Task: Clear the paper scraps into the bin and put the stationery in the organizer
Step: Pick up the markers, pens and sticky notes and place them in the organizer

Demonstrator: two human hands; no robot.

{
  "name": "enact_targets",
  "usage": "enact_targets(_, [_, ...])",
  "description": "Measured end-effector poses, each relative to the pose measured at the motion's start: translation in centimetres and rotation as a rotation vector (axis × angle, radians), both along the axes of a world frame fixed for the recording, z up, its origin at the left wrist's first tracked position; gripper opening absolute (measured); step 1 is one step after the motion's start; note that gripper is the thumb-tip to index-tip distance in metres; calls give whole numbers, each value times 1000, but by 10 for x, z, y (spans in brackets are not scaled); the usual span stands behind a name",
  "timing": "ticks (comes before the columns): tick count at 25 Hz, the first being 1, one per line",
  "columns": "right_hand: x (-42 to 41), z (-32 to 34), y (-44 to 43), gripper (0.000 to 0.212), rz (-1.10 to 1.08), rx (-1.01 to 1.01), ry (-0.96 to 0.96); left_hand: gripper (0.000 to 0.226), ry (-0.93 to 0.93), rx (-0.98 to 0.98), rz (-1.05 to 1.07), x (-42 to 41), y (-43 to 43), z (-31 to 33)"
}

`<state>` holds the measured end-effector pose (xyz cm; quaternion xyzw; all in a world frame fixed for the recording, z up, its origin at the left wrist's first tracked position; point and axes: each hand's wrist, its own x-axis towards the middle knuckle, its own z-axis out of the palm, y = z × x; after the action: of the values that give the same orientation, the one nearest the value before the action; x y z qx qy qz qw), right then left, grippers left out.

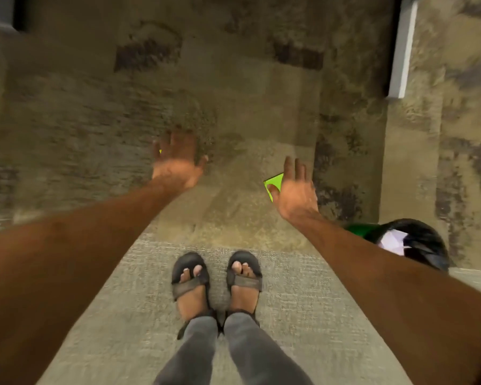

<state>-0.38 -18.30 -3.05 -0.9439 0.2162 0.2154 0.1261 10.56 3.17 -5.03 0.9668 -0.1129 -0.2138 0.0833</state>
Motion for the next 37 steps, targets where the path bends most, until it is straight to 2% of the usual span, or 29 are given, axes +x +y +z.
enact_targets(7, [8, -164, -35, 82, -100, 19, 72, 69, 39, 28, 67, 16, 12, -164])
enact_targets(11, [9, -227, -48, 94, -193, 52, 114, 64, 123, 47, 180, 22, 16, -209])
enact_targets(14, [6, -250, -54, 98, -249, 60, 153, 64, 190, 37, 273, 25, 12, -228])
enact_targets(18, [13, -252, -55, 105, -283, -2, 171, 63, 147, 38, 318, 23, 11, -238])
enact_targets(21, [21, -239, -58, 115, -265, -171, 240, 72, 68, -28, 407, 25, 8, -231])
enact_targets(24, [25, -232, -62, 102, -197, -255, 241, 93, 57, -78, 626, 33, 3, -221])
enact_targets(26, [27, -228, -65, 85, -162, -247, 196, 93, 6, -111, 740, 34, 4, -223])
enact_targets(31, [38, -210, -70, 53, -167, -9, 132, 58, -42, -316, 805, 33, 16, -230])
enact_targets(34, [44, -183, -66, 43, -242, 170, 21, 62, 22, -493, 866, 32, 12, -204])
enact_targets(37, [47, -139, -55, 38, -375, 409, -214, 62, 213, -730, 1007, 27, 1, -160])
